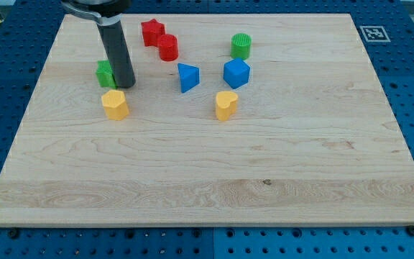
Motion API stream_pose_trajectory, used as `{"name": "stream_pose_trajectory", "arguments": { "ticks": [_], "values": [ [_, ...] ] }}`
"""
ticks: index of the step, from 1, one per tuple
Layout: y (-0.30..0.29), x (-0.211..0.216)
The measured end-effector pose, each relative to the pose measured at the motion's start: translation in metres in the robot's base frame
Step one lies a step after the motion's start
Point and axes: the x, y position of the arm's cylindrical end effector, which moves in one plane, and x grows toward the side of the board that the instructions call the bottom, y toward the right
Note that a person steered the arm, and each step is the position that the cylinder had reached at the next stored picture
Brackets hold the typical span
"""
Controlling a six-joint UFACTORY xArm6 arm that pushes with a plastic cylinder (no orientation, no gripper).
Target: Push the red circle towards green star
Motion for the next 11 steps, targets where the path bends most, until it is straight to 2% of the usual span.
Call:
{"name": "stream_pose_trajectory", "arguments": {
  "ticks": [2,4,8,10,11],
  "values": [
    [0.024,-0.005],
    [0.042,-0.033],
    [0.086,-0.041],
    [0.086,-0.085],
    [0.088,-0.086]
  ]
}}
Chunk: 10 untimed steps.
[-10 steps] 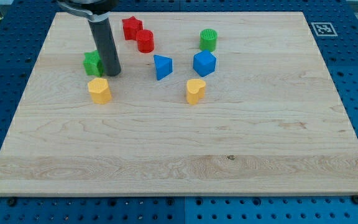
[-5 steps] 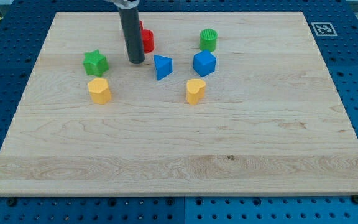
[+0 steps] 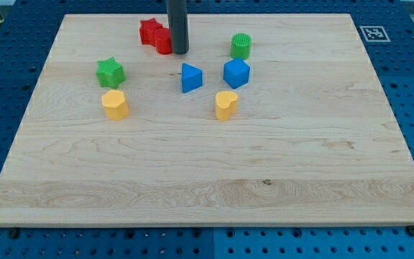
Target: Push the red circle towards green star
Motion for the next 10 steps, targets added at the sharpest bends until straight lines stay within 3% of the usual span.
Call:
{"name": "stream_pose_trajectory", "arguments": {
  "ticks": [3,6,8,10],
  "values": [
    [0.041,-0.004],
    [0.011,-0.034],
    [-0.001,-0.032],
    [-0.057,-0.01]
  ]
}}
